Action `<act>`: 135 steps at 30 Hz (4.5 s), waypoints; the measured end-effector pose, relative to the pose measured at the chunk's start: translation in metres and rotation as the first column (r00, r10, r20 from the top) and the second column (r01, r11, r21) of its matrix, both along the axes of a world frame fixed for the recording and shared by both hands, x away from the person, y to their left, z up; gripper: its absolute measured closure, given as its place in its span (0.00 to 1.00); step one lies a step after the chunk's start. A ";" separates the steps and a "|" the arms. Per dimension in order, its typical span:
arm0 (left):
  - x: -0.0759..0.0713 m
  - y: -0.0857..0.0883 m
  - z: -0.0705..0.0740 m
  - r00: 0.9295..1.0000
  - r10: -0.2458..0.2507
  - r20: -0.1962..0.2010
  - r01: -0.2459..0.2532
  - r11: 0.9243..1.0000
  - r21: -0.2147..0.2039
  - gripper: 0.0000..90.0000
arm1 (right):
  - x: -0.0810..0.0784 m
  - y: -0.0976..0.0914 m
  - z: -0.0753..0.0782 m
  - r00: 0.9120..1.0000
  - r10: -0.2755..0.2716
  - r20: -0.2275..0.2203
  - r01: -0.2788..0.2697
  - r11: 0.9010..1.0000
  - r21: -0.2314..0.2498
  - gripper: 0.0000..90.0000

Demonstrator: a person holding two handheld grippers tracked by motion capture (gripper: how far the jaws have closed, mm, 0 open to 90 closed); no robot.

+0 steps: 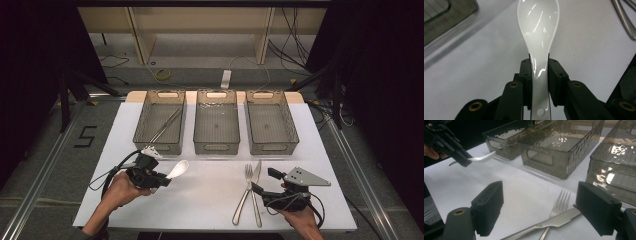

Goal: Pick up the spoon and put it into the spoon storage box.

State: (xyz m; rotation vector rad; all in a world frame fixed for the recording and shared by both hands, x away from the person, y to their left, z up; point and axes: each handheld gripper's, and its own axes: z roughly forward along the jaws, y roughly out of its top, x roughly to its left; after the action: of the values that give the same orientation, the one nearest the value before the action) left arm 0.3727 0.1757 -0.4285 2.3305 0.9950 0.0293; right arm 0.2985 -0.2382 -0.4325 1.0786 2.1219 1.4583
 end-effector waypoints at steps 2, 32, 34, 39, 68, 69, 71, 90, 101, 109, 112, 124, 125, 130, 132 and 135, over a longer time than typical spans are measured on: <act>0.003 -0.005 0.004 1.000 -0.001 0.006 0.001 1.000 -0.019 0.83 | 0.000 0.000 0.000 1.000 -0.001 -0.001 0.001 1.000 -0.002 0.26; 0.103 -0.065 0.045 0.986 0.113 0.119 -0.094 0.983 -0.156 0.83 | 0.002 0.000 -0.003 1.000 -0.002 -0.017 0.002 1.000 -0.002 0.26; 0.108 -0.068 0.046 0.986 0.120 0.119 -0.100 0.982 -0.160 0.83 | 0.001 0.000 -0.003 1.000 -0.003 -0.015 0.002 1.000 -0.002 0.26; 0.120 -0.076 0.050 0.982 0.141 0.129 -0.119 0.979 -0.169 0.83 | 0.001 -0.001 -0.002 1.000 -0.003 -0.015 0.003 1.000 0.002 0.26; 0.156 -0.117 0.035 0.967 0.218 0.130 -0.198 0.969 -0.151 0.83 | 0.001 0.000 -0.001 1.000 0.008 -0.014 -0.007 1.000 0.012 0.26; 0.156 -0.119 0.034 0.967 0.221 0.127 -0.200 0.967 -0.154 0.83 | 0.001 0.000 -0.002 1.000 0.007 -0.016 -0.007 1.000 0.011 0.26; 0.157 -0.120 0.031 0.967 0.223 0.126 -0.203 0.967 -0.153 0.83 | 0.001 0.000 -0.002 1.000 0.010 -0.013 -0.010 1.000 0.009 0.26; 0.169 -0.126 0.027 0.955 0.267 0.128 -0.241 0.953 -0.182 0.59 | 0.000 0.000 -0.001 1.000 0.016 -0.008 -0.015 1.000 0.014 0.26; 0.154 -0.105 0.055 0.971 0.210 0.112 -0.181 0.957 -0.228 0.39 | 0.000 0.001 -0.001 1.000 0.009 -0.011 -0.009 1.000 0.007 0.26; 0.121 -0.077 0.059 0.969 0.195 0.152 -0.154 0.957 -0.248 0.32 | 0.001 0.002 -0.002 1.000 0.010 -0.028 -0.011 1.000 -0.006 0.27; 0.104 -0.062 0.056 0.967 0.193 0.165 -0.146 0.954 -0.261 0.31 | 0.001 0.003 -0.001 0.999 0.011 -0.037 -0.011 1.000 -0.008 0.30; 0.044 -0.024 0.034 0.941 0.234 0.245 -0.136 0.923 -0.359 0.28 | 0.003 0.022 -0.008 0.990 0.084 -0.109 -0.092 0.993 -0.074 0.52; 0.040 -0.022 0.033 0.938 0.235 0.255 -0.132 0.922 -0.364 0.28 | 0.003 0.023 -0.009 0.989 0.088 -0.118 -0.098 0.992 -0.078 0.54; 0.024 -0.013 0.024 0.941 0.225 0.252 -0.118 0.918 -0.380 0.27 | 0.004 0.030 -0.013 0.984 0.106 -0.145 -0.120 0.988 -0.093 0.63; 0.019 -0.010 0.020 0.948 0.212 0.238 -0.112 0.921 -0.374 0.26 | 0.005 0.032 -0.014 0.982 0.110 -0.154 -0.126 0.988 -0.094 0.65; 0.014 -0.005 0.019 0.948 0.205 0.243 -0.104 0.922 -0.372 0.25 | 0.006 0.035 -0.015 0.979 0.123 -0.161 -0.140 0.985 -0.099 0.69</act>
State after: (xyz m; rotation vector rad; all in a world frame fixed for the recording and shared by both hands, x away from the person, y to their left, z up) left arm 0.3863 0.1706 -0.4093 1.8533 0.9516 0.2172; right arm 0.3041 -0.2028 -0.4475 1.0588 2.3932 1.3345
